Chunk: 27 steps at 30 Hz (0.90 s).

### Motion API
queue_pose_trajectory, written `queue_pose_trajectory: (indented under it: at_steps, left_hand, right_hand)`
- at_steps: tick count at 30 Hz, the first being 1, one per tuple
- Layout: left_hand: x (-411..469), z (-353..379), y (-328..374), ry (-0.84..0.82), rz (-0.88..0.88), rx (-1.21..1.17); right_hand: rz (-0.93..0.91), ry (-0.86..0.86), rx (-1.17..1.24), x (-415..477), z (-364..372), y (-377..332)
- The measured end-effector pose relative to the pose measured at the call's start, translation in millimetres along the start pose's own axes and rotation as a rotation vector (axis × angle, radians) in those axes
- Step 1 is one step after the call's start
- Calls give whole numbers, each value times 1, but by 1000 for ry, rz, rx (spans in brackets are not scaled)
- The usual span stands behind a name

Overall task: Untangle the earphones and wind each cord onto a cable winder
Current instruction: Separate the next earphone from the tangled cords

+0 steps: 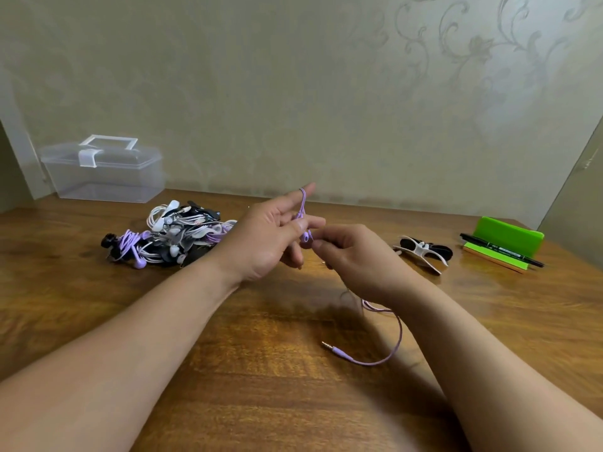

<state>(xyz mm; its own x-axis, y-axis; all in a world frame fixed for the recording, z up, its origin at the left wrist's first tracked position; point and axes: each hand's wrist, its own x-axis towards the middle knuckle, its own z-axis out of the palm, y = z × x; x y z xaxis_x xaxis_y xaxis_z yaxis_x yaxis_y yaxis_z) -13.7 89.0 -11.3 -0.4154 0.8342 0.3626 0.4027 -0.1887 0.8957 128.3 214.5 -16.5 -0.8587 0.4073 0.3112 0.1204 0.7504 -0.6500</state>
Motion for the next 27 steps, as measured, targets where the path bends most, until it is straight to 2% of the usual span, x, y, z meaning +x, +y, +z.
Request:
queue_pose_trajectory:
  at_steps: [5, 9, 11, 14, 16, 19, 22, 27]
  left_hand:
    - [-6, -1, -1, -82, 22, 389]
    - [-7, 0, 5, -218, 36, 529]
    - [-7, -1, 6, -303, -11, 485]
    - [-13, 3, 12, -463, -82, 264]
    - [-15, 3, 17, -548, -69, 87]
    - [-16, 0, 23, -609, -62, -119]
    - [-15, 0, 22, -554, -42, -283]
    - [-5, 3, 15, -227, -24, -330]
  right_hand:
    - [-23, 105, -194, 0, -12, -4]
    - [-81, 168, -95, -1, -22, -6]
    - [-86, 204, 18, 0, -30, -6]
    - [-85, 201, 244, 0, -41, 0]
    - [-56, 147, 416, 0, -43, 3]
    - [18, 49, 810, 1, -36, 7]
    - [68, -26, 939, 4, -22, 9]
    - [108, -48, 792, 4, -7, 3]
